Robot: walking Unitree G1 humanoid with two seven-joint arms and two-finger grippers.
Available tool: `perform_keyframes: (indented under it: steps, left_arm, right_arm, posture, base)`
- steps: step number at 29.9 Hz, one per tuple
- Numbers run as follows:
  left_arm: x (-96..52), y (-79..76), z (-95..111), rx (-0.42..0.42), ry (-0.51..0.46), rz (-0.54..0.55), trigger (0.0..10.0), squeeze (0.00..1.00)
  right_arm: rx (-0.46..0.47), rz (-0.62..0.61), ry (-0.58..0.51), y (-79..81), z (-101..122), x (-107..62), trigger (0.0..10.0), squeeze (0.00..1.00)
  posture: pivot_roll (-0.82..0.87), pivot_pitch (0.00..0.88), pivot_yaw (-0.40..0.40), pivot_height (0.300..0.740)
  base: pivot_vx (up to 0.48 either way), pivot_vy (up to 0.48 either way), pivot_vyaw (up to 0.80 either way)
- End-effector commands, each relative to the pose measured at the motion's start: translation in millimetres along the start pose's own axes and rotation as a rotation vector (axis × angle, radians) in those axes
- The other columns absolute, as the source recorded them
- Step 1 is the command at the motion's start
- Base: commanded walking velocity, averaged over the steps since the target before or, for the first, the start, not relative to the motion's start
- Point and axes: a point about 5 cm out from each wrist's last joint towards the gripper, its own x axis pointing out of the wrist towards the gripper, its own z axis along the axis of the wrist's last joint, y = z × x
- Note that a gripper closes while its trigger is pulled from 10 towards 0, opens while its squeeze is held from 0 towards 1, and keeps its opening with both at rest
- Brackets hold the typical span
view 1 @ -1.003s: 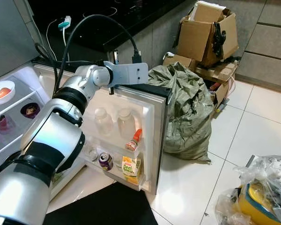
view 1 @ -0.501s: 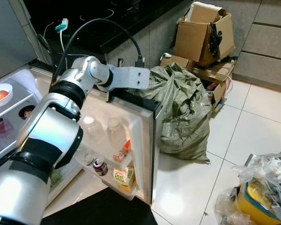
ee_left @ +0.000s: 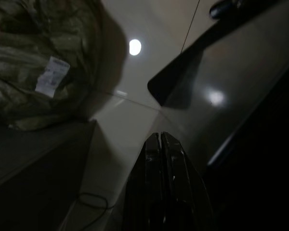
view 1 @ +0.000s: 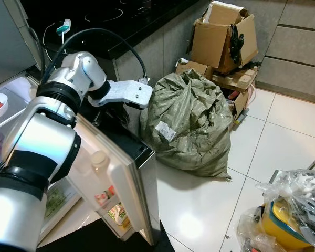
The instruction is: Restocking fridge
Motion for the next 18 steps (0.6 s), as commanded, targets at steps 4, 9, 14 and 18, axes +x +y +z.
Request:
perform_keyframes:
  steps: [4,9,14,18]
  left_arm:
    - [-25.2,-2.6,-9,-0.034,0.008,0.048,10.0,0.00]
    - [-35.9,-4.4,-14,-0.049,0.001,0.081,10.0,0.00]
    - [-43.1,-6.4,-19,-0.084,-0.063,0.128,10.0,0.00]
    - [-41.5,-10.7,-27,-0.105,-0.049,0.118,10.0,0.00]
  right_arm:
    - [-0.013,0.005,0.017,1.1,-2,0.0,10.0,0.00]
    - [-0.032,0.015,0.002,3.0,5,1.0,10.0,0.00]
    - [-0.042,0.068,-0.026,7.3,12,1.5,10.0,0.00]
    - [-0.049,0.121,-0.032,12.0,15,1.6,10.0,0.00]
  posture:
    - [-0.20,0.101,0.052,0.740]
    - [-0.19,0.091,0.044,0.740]
    - [-0.18,0.082,0.035,0.740]
    - [-0.18,0.081,0.027,0.740]
  base:
    - [0.000,0.000,0.00]
    - [0.000,0.000,0.00]
    - [0.000,0.000,0.00]
    - [0.000,0.000,0.00]
